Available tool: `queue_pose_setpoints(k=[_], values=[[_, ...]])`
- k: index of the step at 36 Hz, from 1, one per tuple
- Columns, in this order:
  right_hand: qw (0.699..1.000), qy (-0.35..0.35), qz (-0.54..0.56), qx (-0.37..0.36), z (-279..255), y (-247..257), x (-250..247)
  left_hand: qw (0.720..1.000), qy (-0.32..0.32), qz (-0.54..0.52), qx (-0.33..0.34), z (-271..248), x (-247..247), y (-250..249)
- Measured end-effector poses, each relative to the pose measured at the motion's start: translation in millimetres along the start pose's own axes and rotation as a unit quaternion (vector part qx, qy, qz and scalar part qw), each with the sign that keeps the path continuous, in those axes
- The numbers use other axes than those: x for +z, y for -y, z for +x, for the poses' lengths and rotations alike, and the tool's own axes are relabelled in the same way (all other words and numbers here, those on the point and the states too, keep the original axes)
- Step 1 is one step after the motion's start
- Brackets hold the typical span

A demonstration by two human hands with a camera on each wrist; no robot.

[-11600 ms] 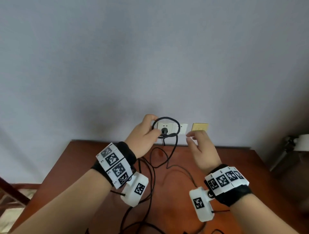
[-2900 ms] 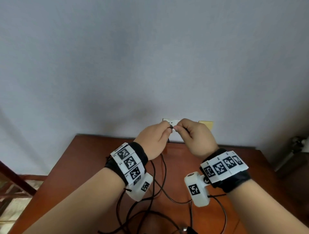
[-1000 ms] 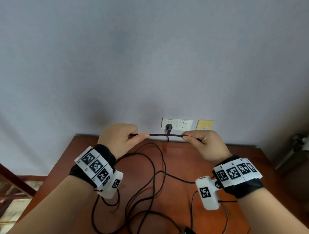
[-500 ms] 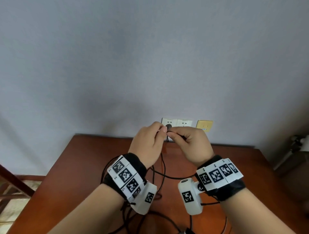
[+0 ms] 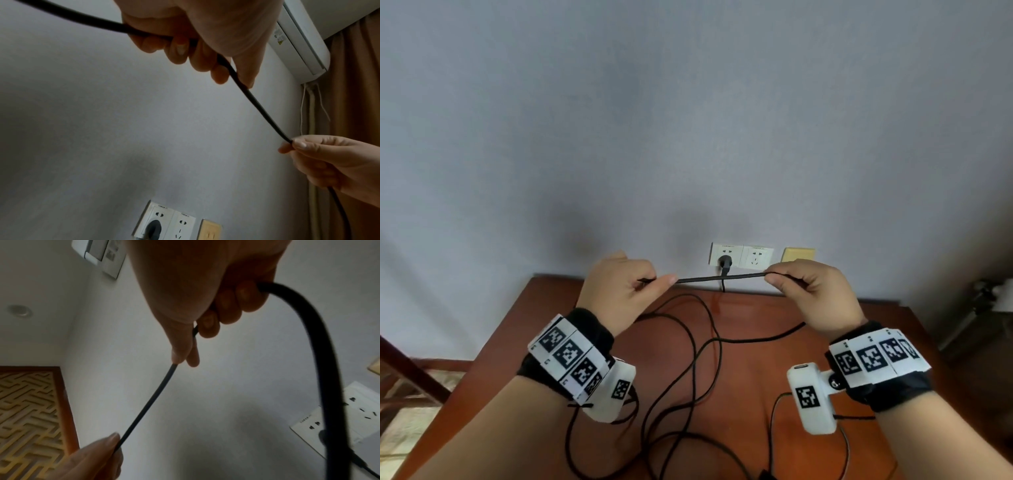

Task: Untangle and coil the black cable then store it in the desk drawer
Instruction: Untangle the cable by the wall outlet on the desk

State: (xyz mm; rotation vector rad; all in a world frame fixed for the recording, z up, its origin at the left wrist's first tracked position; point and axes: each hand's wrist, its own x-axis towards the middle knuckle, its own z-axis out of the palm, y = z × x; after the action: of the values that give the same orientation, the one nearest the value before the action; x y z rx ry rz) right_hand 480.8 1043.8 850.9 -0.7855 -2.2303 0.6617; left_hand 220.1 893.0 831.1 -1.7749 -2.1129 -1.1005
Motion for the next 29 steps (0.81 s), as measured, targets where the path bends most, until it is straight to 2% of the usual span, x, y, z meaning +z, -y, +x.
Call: queue_pose_setpoints(k=[6,10,14,18,23,26,29], values=[[0.999,-0.034,0.006,-0.025,-3,11,18,0.995,0.02,0.071,-0.07,4,8,-3],[0.997,-0.059,0.014,-0.04,-2,24,30,0.991,0.052,0.026,-0.118,6,21,-14],[0.997,-0.035,-0.013,-0.062,0,37,44,0.99,0.059,-0.102,-0.071,6,28,-48],[0.997,-0.011,-0.026,-0.07,1,44,52,0.982,0.089,-0.166,-0.019,9,31,-80],[0.999,0.001,-0.008,-0.053,-3,44,44,0.983,0.094,-0.156,0.014,5,29,-75],[0.997,0.021,0.004,-0.074,-4,43,37,0.985,0.084,-0.134,0.07,4,25,-69],[0.994,0.034,0.02,-0.099,-5,40,33,0.985,0.078,-0.119,0.094,6,21,-66]])
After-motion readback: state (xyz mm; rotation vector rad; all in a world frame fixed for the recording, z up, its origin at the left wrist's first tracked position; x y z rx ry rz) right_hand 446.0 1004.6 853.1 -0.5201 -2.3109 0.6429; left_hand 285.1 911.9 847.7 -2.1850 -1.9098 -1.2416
